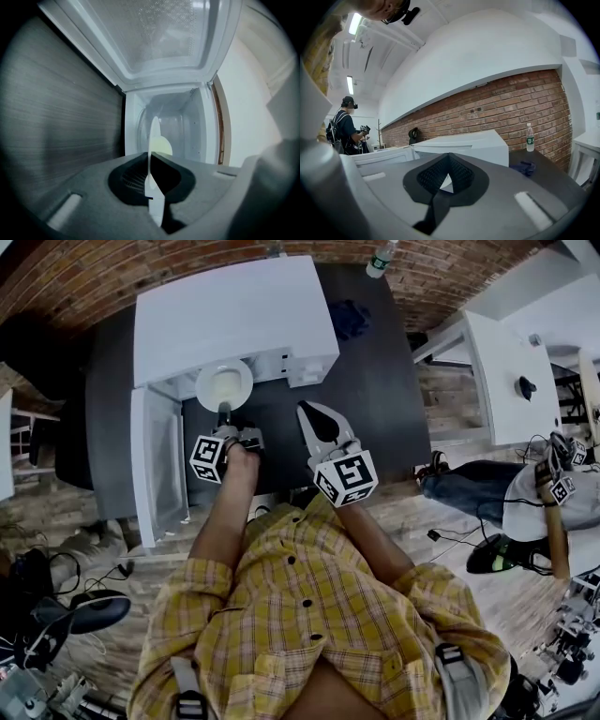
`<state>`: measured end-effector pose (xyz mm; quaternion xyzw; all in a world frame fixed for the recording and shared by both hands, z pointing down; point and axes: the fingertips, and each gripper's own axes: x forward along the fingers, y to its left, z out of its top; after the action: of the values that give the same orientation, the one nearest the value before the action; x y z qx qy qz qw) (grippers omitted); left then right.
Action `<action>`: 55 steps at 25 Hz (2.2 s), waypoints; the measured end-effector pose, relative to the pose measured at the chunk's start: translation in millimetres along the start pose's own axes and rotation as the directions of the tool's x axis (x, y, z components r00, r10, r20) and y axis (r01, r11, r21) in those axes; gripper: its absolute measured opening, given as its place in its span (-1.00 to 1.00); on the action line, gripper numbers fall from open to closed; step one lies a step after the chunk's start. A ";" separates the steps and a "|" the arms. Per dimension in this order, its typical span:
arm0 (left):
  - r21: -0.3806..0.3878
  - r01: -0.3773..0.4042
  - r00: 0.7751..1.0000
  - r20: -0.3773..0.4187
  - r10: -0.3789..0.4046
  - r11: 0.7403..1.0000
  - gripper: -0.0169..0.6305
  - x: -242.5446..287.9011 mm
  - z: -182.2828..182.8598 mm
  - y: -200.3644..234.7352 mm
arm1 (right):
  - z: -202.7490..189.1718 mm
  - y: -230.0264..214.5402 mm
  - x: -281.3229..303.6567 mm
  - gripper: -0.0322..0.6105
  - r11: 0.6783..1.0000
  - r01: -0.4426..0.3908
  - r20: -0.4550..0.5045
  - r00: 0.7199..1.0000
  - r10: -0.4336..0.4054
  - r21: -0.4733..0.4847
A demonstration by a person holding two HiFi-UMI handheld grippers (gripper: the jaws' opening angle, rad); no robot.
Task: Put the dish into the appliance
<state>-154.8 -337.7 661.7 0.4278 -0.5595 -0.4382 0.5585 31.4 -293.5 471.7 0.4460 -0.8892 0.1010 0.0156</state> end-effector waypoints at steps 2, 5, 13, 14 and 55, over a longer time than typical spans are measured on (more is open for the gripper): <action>0.003 0.003 1.000 0.004 -0.003 1.000 -0.93 3.8 -0.9 -1.4 | -0.1 -1.0 0.7 -0.89 1.000 -0.001 0.000 1.000 0.001 -0.001; 0.003 0.000 1.000 0.015 0.000 1.000 -0.93 10.5 -0.6 -0.4 | -0.9 -1.0 1.9 -0.89 1.000 -0.009 -0.002 1.000 0.009 -0.010; -0.015 -0.027 0.998 0.055 0.028 1.000 -0.93 31.6 4.7 7.6 | -1.0 -6.2 10.4 -0.89 1.000 -0.012 -0.015 1.000 0.012 -0.011; -0.025 -0.030 0.997 0.066 0.032 0.999 -0.93 33.9 7.0 9.3 | -1.1 -6.1 10.9 -0.89 1.000 -0.012 -0.016 1.000 0.012 -0.012; -0.069 -0.025 0.999 0.034 0.028 0.997 -0.56 62.4 4.7 18.9 | -12.3 -4.1 22.4 -0.89 0.999 -0.053 -0.044 0.998 0.053 0.001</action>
<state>-159.9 -393.3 695.7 0.3933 -0.5596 -0.4571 0.5686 20.4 -311.2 487.0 0.4201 -0.9001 0.1109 0.0323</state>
